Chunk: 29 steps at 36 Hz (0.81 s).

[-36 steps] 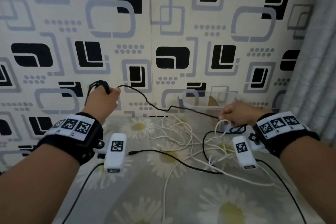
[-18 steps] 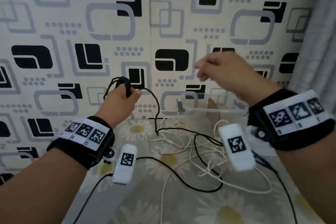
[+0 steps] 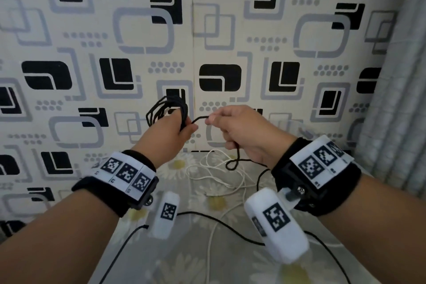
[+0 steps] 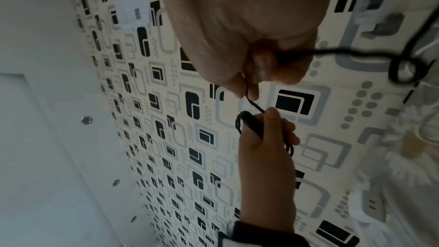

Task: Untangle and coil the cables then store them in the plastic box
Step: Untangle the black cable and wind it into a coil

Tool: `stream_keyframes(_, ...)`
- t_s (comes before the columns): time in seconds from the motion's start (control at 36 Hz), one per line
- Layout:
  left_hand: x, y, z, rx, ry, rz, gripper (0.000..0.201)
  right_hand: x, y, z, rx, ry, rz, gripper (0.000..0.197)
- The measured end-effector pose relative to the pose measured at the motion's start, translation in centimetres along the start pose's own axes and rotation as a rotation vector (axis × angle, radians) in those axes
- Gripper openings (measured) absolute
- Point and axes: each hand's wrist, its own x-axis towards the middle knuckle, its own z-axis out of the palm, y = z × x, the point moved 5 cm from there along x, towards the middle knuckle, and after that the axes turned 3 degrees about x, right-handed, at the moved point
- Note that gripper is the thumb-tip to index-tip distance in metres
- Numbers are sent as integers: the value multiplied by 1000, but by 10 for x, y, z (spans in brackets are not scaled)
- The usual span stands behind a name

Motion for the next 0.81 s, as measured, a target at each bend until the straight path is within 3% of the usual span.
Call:
stream_keyframes(0.17,-6,0,13,122,-115,32,26,1,3,-7,-142,1,-77,10)
stream_keyframes(0.31,-14,4,20,44,-187,10,38,1,-1,-14,-269,-6,-229,14)
stream_keyframes(0.44,-21,11,28,-391,-275,-33,39,9,-1,-28,-214,58,-276,6)
stream_keyframes(0.53,-25,19,28,-650,-375,-71,36,15,9,-35,-151,55,-254,12)
stream_keyframes(0.81,-27,30,28,-1114,-482,-122,45,22,45,-33,138,11,-95,16)
